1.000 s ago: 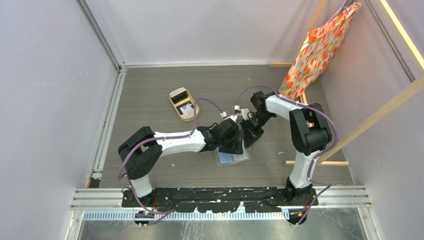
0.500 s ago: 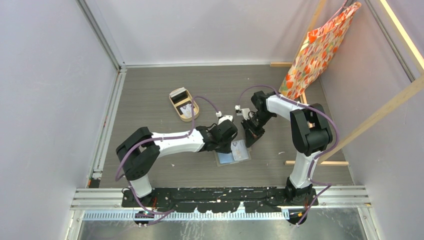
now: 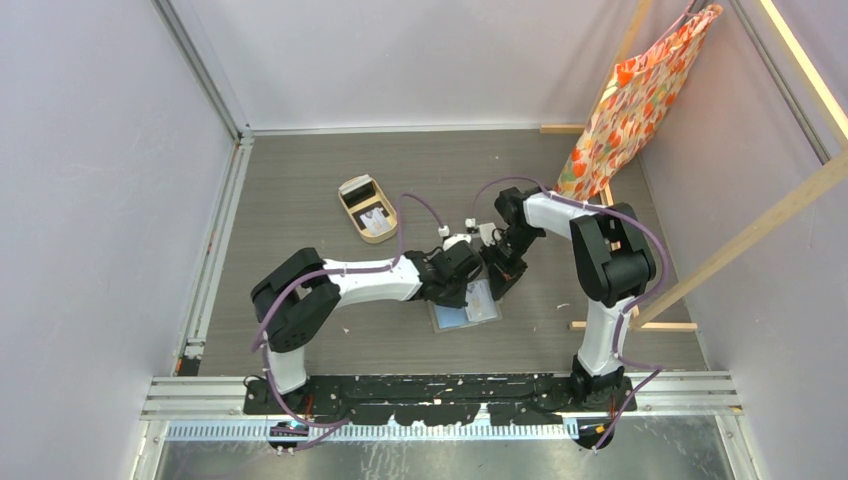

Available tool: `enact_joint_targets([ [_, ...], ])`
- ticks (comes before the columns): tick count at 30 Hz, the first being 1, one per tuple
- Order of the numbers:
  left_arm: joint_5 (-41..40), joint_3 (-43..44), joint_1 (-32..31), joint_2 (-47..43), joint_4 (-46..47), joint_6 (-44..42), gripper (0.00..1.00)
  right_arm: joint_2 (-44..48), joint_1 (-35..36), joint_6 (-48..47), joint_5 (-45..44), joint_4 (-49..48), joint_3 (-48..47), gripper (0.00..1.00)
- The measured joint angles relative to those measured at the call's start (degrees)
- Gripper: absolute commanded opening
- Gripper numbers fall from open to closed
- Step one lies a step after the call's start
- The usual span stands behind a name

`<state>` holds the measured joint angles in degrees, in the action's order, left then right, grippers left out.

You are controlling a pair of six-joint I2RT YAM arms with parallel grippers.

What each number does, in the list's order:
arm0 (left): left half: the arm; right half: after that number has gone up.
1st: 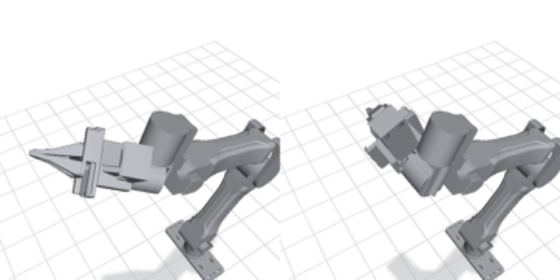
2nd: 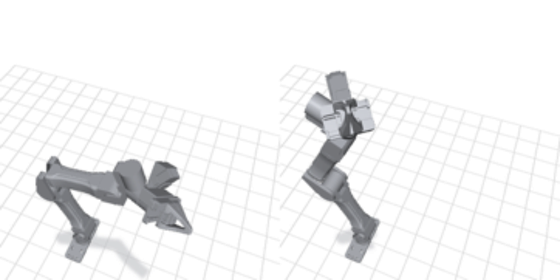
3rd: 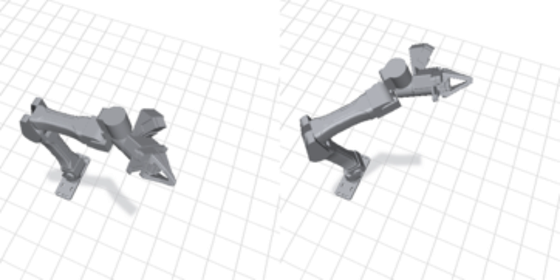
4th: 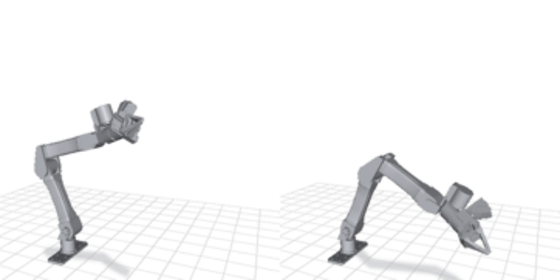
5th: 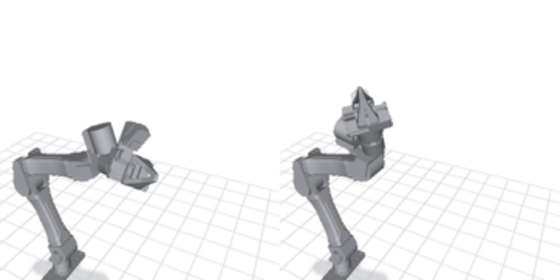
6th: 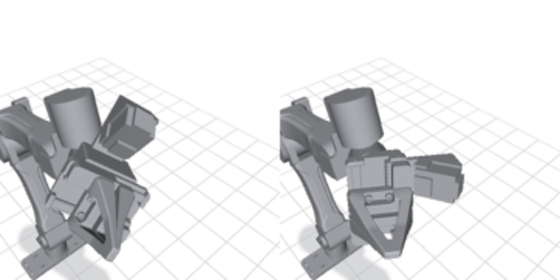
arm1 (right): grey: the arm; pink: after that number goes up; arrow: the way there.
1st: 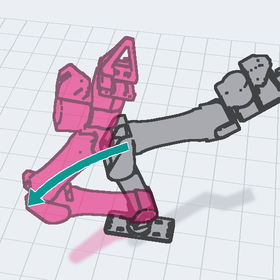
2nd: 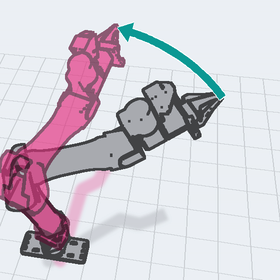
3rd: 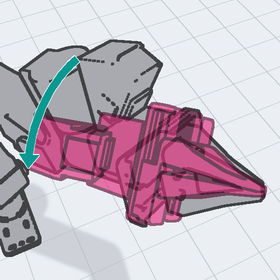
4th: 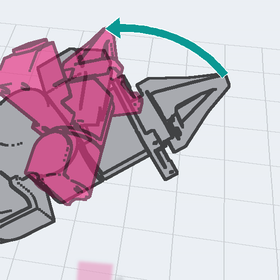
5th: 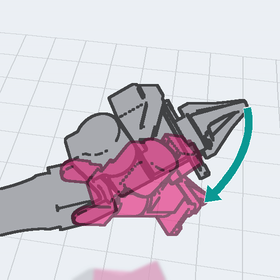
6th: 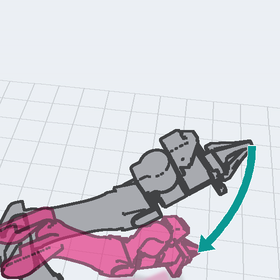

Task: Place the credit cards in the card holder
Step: Insert the credit card into the card holder.

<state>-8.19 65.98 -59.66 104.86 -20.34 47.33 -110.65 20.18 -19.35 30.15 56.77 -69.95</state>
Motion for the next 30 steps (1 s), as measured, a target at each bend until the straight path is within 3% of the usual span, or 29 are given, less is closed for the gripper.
enact_joint_targets([
  [16, 2.3, 1.3, 0.2, 1.9, 2.0, 0.0, 0.08, -0.1, 0.4, 0.0, 1.4, 0.1, 0.0, 0.07],
  [30, 6.5, -6.7, 3.2, -0.6, 16.5, 0.5, 0.10, 6.3, -2.7, -1.8, -3.7, 0.1, 0.3, 0.16],
])
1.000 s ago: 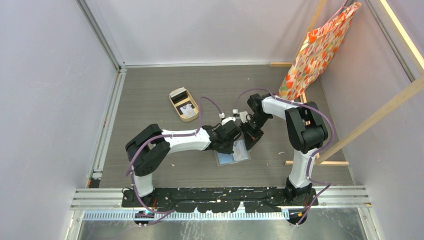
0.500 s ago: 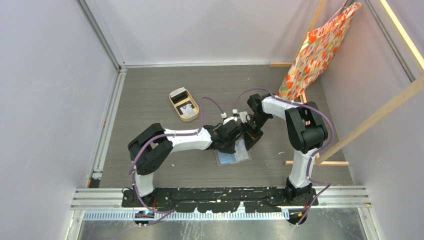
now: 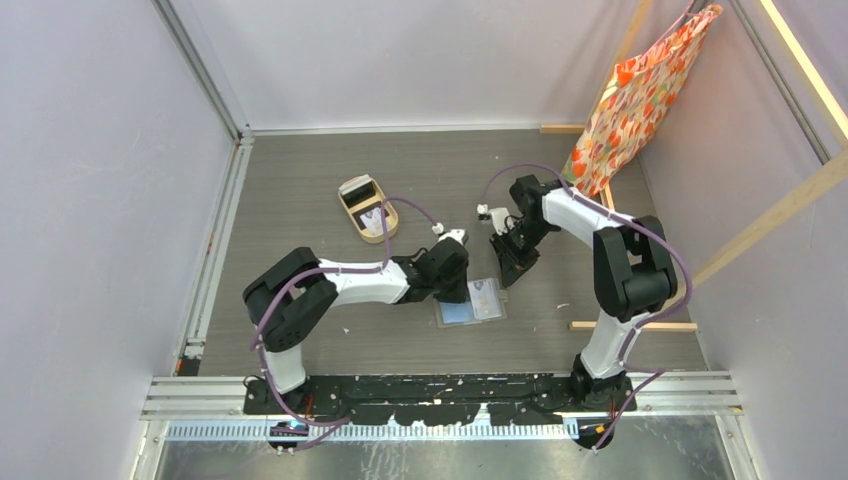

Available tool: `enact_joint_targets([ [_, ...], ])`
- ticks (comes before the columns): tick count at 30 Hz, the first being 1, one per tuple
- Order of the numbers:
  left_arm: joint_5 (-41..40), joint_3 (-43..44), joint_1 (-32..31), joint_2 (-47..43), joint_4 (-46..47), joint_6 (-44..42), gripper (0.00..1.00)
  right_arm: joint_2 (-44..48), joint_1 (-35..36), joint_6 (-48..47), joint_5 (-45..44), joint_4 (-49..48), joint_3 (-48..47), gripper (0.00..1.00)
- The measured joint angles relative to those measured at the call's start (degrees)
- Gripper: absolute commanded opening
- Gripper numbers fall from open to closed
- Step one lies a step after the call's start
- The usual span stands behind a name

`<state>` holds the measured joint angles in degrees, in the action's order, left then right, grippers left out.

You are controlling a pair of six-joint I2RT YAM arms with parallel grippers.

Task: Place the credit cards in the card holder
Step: Insert the credit card into the card holder, then pick up the credit card from the storage box.

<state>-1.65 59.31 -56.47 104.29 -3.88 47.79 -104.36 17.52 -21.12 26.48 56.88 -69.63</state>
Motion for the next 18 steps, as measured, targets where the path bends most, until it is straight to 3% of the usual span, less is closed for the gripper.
enact_joint_targets([
  [6, 0.2, -5.9, 1.0, -6.6, 5.0, -1.8, 0.14, 4.7, -0.6, -3.0, 1.7, 1.5, 0.0, 0.17],
  [13, -2.4, -11.0, 2.9, -23.1, 6.0, -11.9, 0.44, 14.5, -5.0, -8.7, 8.8, 4.7, 0.0, 0.23],
  [18, -3.8, -10.3, 7.3, -32.3, 3.7, -23.5, 0.62, 22.8, -6.8, -11.5, 12.9, 5.4, -0.6, 0.39],
])
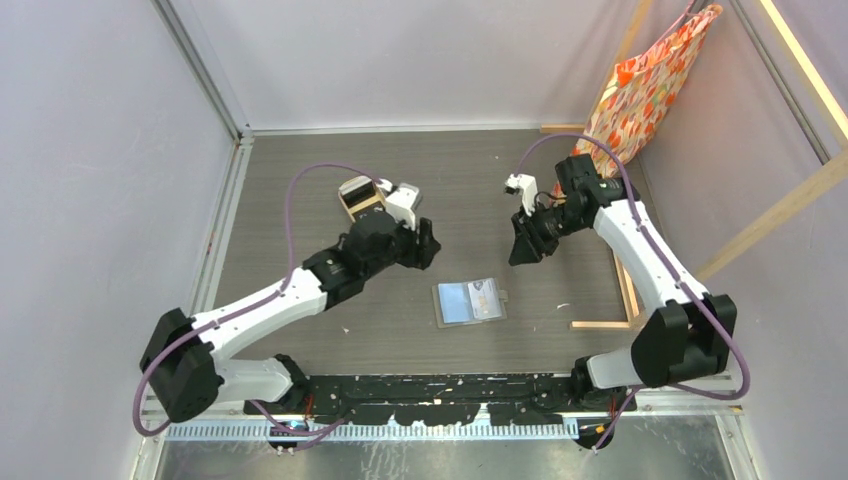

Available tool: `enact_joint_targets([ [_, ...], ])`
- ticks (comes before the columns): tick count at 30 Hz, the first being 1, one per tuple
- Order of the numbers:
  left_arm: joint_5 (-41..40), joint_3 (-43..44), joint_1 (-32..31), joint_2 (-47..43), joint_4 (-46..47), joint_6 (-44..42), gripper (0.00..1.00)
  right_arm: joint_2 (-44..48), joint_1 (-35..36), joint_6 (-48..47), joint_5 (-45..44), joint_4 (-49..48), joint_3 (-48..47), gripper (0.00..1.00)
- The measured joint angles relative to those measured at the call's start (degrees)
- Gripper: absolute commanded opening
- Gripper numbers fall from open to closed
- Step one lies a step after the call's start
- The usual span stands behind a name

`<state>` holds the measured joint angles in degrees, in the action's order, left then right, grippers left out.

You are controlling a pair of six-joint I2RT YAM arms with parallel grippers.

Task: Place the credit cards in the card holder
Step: Pick up the credit card from the storage box.

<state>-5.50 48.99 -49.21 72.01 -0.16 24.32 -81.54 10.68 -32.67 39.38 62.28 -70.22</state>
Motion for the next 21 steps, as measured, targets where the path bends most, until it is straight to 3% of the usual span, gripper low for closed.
enact_joint_targets([
  [2, -0.8, 0.6, 2.9, -2.0, -1.7, -3.8, 0.78, 1.9, 0.1, -0.5, 1.7, 0.0, -1.5, 0.48],
  [5, -1.6, 0.7, 8.2, -3.7, -3.4, -8.6, 0.96, 2.8, 0.3, -1.1, 4.1, -0.5, -4.7, 0.48],
  [12, -2.0, 3.0, 17.6, 0.0, -4.1, -18.1, 0.98, -0.2, 0.5, -2.9, 9.5, -1.8, -8.9, 0.48],
  [18, -0.8, 9.4, 22.3, 10.4, -3.1, -32.6, 1.00, -4.0, 0.5, -5.6, 10.2, -1.1, -7.7, 0.48],
  [21, 2.3, 16.9, 26.3, 18.1, -6.6, -37.5, 1.00, -4.0, 0.5, -6.5, 10.3, -0.3, -7.2, 0.48],
])
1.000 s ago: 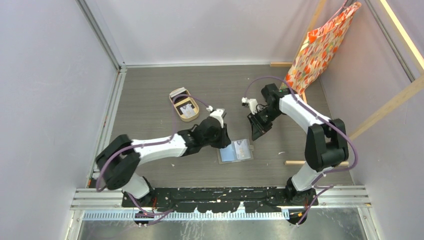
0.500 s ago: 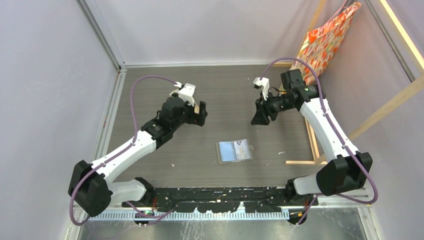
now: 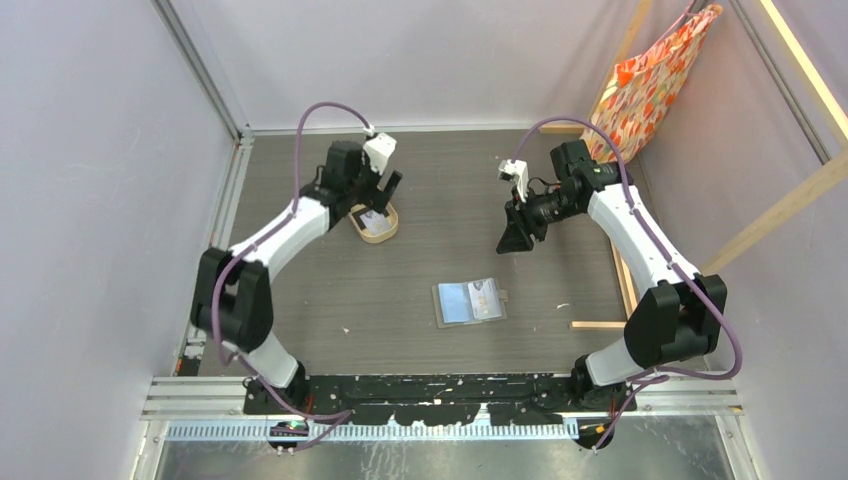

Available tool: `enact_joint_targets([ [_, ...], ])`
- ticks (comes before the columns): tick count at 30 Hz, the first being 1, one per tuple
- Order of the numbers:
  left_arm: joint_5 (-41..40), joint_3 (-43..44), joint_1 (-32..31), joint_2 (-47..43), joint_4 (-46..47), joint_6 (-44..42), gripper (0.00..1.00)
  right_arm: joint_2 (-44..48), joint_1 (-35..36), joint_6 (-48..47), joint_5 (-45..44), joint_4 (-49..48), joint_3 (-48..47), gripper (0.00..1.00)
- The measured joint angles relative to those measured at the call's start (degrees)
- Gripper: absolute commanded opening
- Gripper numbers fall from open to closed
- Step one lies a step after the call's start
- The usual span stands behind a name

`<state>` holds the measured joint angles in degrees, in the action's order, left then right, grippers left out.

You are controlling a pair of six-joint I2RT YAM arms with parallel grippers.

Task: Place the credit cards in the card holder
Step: Pick up the credit card from the storage box.

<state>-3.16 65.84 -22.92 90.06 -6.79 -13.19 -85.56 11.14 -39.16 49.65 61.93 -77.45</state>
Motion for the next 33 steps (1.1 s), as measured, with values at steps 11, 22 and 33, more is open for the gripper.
enact_joint_targets([
  [11, -1.8, 37.0, 4.7, 22.1, -25.2, -13.9, 0.99, -2.4, -3.0, -1.0, -0.1, 0.1, 0.5, 0.48],
  [22, -0.5, 40.4, 4.7, 27.5, -31.4, -29.0, 0.90, -8.1, -4.7, -2.8, -0.9, 1.3, 0.5, 0.47],
  [33, -0.5, 32.4, 4.7, 30.1, -25.5, -33.6, 0.79, -11.7, -4.7, -5.5, -0.9, 3.7, 0.5, 0.43],
])
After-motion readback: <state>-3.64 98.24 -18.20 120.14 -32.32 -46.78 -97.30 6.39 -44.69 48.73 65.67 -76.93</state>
